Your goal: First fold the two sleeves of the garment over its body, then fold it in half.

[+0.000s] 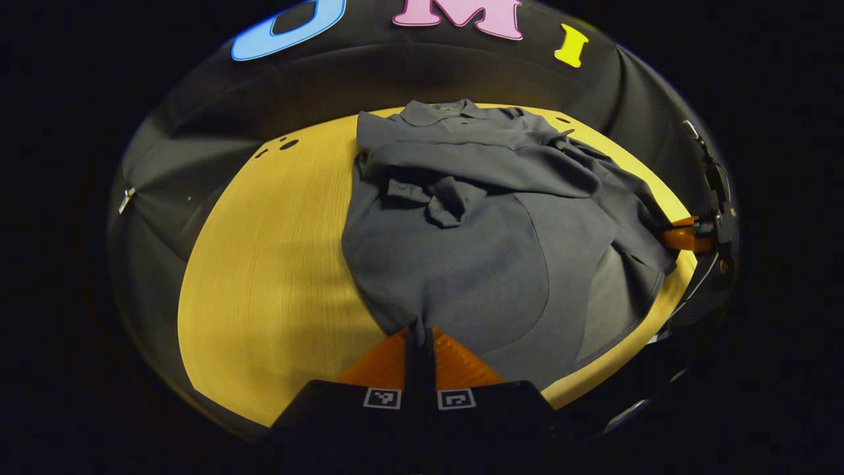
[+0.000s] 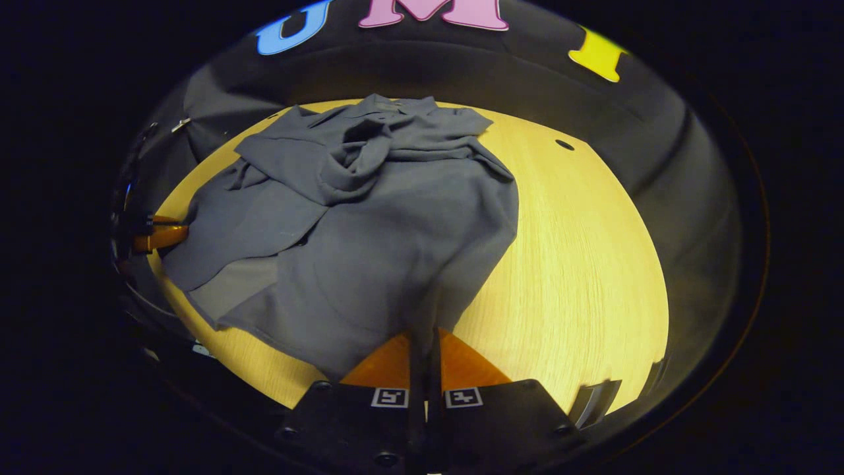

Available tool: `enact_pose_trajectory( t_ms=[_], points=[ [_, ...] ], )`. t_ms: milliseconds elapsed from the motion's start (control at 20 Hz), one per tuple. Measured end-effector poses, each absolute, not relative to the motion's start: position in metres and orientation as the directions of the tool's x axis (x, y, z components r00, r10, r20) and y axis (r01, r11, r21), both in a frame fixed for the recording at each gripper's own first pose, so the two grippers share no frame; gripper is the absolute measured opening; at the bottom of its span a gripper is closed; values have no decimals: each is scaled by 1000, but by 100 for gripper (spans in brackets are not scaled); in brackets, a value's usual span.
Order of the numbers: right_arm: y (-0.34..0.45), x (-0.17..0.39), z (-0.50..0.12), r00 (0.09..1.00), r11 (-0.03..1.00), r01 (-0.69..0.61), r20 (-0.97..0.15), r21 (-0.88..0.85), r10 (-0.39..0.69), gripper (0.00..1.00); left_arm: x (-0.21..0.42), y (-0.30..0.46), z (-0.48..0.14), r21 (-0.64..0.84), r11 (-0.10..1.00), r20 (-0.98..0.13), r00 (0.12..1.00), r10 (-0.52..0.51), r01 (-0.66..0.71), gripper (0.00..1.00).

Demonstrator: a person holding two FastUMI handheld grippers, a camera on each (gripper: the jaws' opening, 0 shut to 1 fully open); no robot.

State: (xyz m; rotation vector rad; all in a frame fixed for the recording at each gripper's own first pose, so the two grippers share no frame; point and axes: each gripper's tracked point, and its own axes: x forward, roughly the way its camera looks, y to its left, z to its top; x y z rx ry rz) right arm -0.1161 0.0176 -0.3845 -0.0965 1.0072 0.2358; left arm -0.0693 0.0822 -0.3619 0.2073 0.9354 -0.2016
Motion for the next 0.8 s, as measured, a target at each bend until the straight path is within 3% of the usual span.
enact_pose_trajectory(
  t_ms=[250,450,800],
  points=[
    [11,-149,-365,504,971,-216,-840,101,200,6,-115,80,-360,-24,955,-859,483,-171,295,2],
    [9,-158,-351,482,968,-203,-846,147,229,6,-102,77,-352,-91,958,-882,424,-205,273,6],
    [18,-80,-261,699,962,-130,-666,242,262,6,-51,66,-271,-174,965,-756,601,-258,196,5]
  ],
)
